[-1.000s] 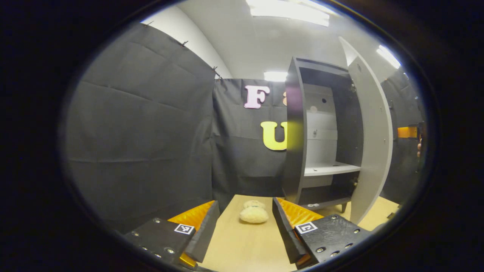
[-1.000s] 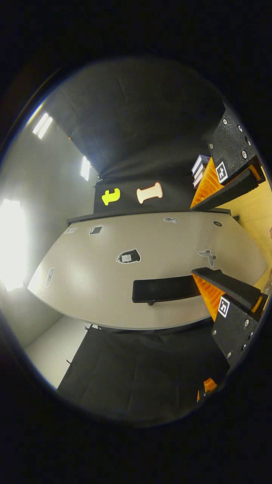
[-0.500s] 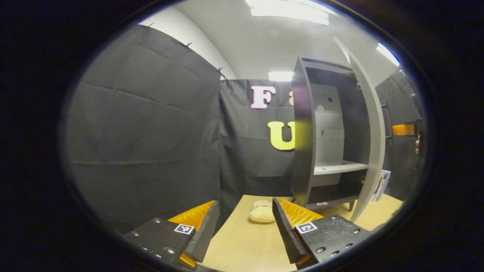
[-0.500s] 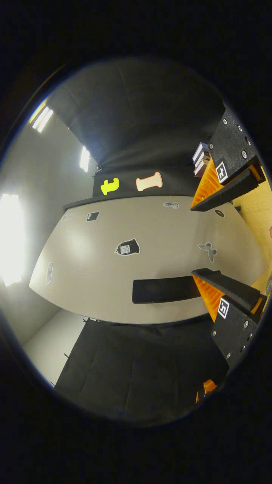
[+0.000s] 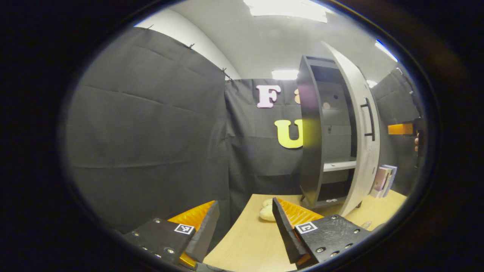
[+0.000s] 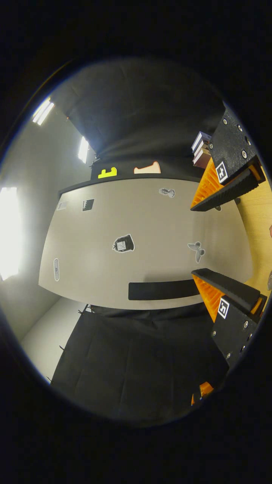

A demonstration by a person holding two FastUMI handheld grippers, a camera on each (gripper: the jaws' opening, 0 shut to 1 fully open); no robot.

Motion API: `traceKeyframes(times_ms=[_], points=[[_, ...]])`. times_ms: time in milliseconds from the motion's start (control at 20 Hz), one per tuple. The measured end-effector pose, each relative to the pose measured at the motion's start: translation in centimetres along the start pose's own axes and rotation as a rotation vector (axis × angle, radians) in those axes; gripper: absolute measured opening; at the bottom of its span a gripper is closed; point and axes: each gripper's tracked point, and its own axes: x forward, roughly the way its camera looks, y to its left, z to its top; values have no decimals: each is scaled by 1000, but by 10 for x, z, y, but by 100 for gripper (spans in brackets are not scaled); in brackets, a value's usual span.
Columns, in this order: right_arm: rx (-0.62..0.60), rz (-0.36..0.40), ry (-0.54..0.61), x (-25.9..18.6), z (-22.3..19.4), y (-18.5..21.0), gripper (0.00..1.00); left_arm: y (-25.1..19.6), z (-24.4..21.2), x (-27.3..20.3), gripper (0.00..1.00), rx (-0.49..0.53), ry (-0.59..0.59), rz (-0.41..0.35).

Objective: Open the cabinet door with the right hand, grasp the bottle in the cabinet with the left hand and place it on the coaster, then close the cabinet door with the right hand.

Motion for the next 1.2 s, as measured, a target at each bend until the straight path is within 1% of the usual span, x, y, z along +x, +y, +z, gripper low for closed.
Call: traceKeyframes(times_ms=[50,100,150,200,300,350,450,500,550,600,650,700,750,1100,1150,1200], points=[[3,-1,1,0,0,0,94,-1,1,0,87,-5,-1,-5],[5,-6,4,0,0,-1,94,-2,2,0,75,-11,-2,-12],[7,-9,8,-2,-1,-3,94,-3,2,0,75,-17,-2,-22],[7,-12,10,-5,-1,-5,94,-6,4,1,81,-19,-2,-36],[-8,-17,6,-13,0,-12,94,-18,10,6,81,-13,1,-62],[-16,-19,0,-16,1,-15,94,-36,11,18,87,-13,0,-71],[-23,-17,-11,-23,2,-23,94,-61,12,27,87,-20,-8,-87],[-22,-19,-13,-30,3,-29,94,-72,14,29,81,-22,-10,-96],[-20,-21,-12,-36,3,-36,94,-83,17,26,81,-21,-11,-108],[-18,-21,-8,-40,1,-49,94,-95,21,24,87,-21,-17,-116],[-18,-21,-5,-42,-1,-63,94,-107,27,22,87,-20,-24,-125],[-21,-22,-2,-44,-2,-75,94,-120,31,22,75,-16,-26,-134],[-22,-29,-1,-47,-2,-87,94,-132,33,20,81,-14,-28,-139],[-10,-51,0,-63,-5,-162,94,-204,61,11,81,-28,-51,-162],[-8,-52,-3,-64,-6,-171,94,-213,64,8,87,-26,-55,-163],[-6,-56,-3,-65,-6,-181,94,-222,68,7,81,-23,-59,-164]])
